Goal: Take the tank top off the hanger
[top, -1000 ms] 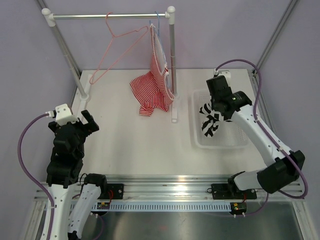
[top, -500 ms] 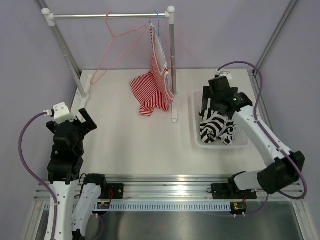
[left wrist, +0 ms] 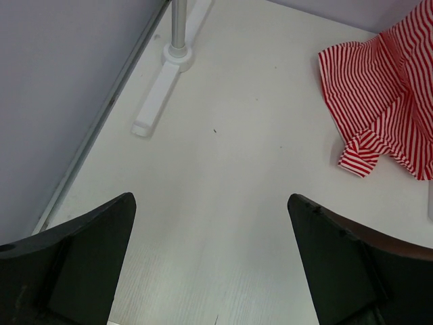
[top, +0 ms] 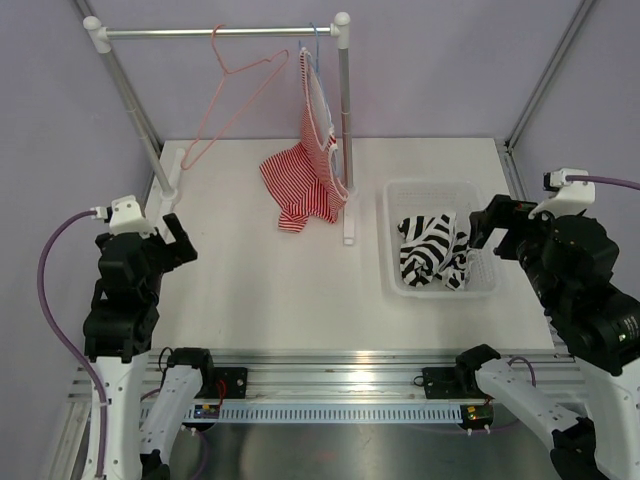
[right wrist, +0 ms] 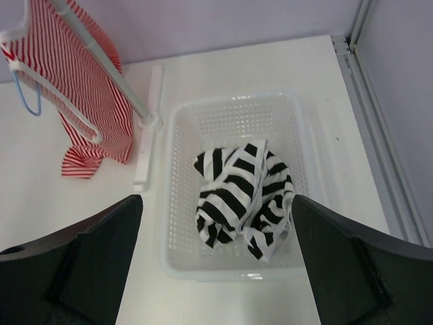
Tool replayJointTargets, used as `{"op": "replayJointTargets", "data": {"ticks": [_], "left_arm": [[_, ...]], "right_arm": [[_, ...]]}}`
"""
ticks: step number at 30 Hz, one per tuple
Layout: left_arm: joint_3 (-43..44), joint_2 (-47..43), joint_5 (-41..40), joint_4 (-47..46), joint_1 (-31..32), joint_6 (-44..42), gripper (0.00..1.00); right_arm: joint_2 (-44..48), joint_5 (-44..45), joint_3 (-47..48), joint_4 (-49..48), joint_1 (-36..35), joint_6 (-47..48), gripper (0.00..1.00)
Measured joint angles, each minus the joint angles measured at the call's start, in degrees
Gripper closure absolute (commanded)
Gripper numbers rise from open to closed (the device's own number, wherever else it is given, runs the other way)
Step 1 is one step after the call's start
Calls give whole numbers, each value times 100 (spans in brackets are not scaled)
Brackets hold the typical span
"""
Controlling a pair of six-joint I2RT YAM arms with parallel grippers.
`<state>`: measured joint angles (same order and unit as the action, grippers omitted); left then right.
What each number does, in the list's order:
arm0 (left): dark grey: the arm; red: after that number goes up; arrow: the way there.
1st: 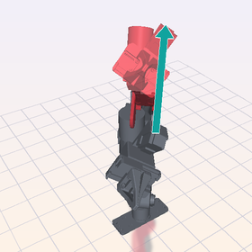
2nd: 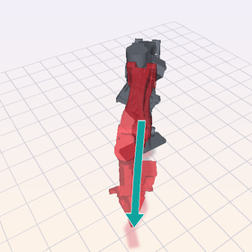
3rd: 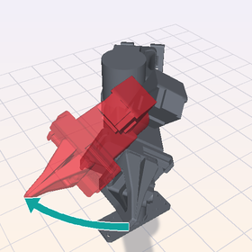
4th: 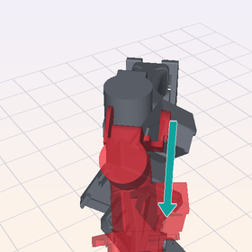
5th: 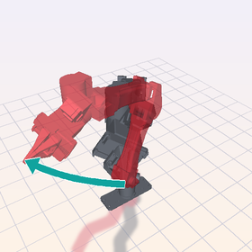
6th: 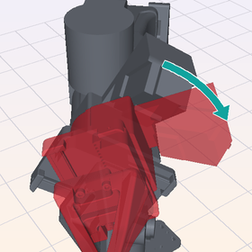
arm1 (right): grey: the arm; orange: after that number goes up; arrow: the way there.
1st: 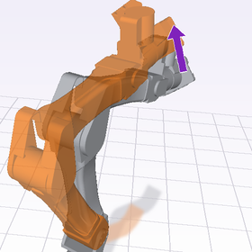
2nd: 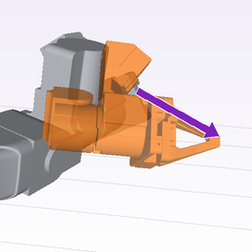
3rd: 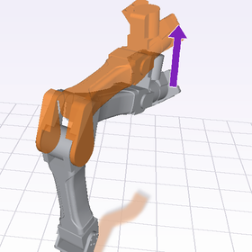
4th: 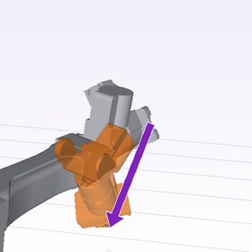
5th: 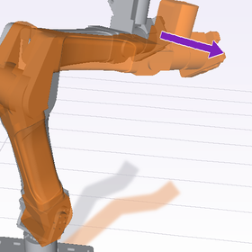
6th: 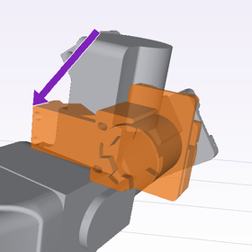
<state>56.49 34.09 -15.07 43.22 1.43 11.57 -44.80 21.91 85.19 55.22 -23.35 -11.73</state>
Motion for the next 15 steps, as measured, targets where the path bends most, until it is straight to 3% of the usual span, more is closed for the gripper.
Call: {"op": "replayJointTargets", "data": {"ticks": [7,15], "left_arm": [[1088,-39,376,957,170,-81,1],[1287,-407,321,1604,562,-105,1]], "right_arm": [[345,157,-103,1036,4,59,1],[949,251,-76,1692,4,57,1]]}}
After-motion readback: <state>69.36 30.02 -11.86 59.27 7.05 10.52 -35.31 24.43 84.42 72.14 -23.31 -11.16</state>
